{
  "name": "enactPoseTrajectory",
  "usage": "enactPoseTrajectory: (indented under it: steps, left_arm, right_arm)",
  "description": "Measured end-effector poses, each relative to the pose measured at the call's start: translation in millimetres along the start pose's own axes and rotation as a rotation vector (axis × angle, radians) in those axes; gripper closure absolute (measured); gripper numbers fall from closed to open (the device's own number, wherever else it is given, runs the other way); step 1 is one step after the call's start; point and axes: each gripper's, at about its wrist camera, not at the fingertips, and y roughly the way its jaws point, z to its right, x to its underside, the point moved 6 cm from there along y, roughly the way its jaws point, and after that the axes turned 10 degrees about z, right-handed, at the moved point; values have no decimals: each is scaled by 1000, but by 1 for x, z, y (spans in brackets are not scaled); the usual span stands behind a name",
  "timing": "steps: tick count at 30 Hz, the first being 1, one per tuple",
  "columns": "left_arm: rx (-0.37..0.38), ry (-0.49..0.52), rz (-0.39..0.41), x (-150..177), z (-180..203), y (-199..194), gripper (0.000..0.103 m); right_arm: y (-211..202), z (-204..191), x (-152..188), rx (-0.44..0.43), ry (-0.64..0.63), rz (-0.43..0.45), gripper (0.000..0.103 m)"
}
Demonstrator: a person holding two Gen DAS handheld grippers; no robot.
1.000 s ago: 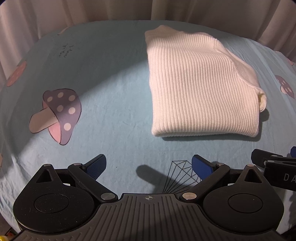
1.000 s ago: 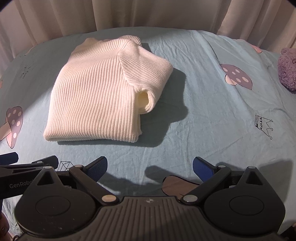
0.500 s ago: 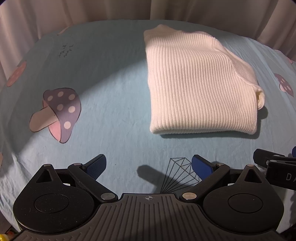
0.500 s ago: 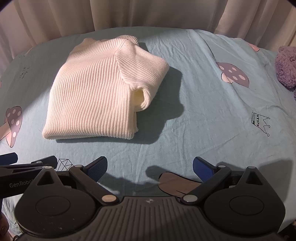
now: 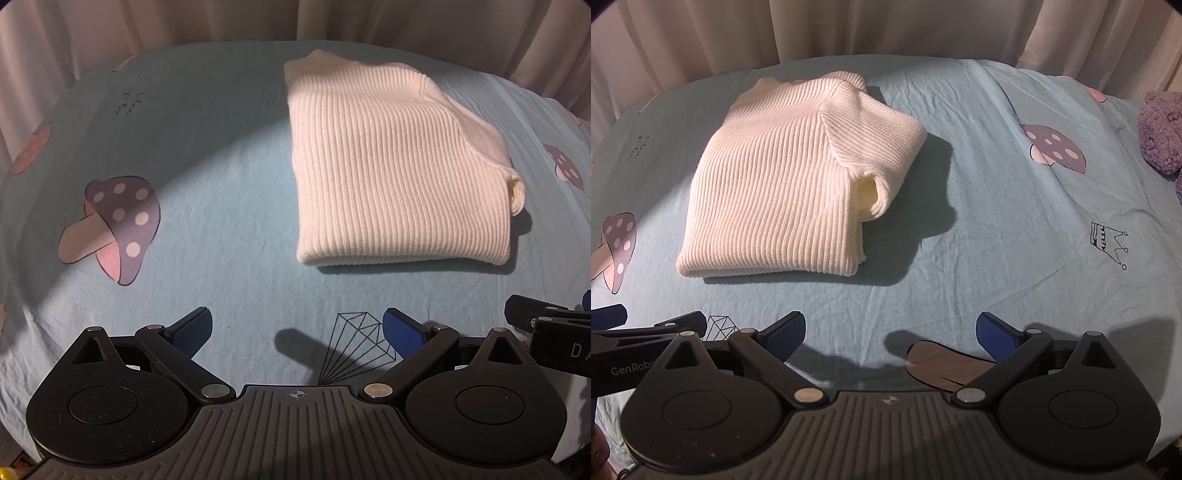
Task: Fold small clothes
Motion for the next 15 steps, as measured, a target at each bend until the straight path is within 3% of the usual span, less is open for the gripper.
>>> enactPoseTrajectory:
  steps: [15]
  left_arm:
    - [6, -1, 10, -2, 1, 2, 2]
  right_arm:
    - [0, 3, -2, 9, 5, 8, 4]
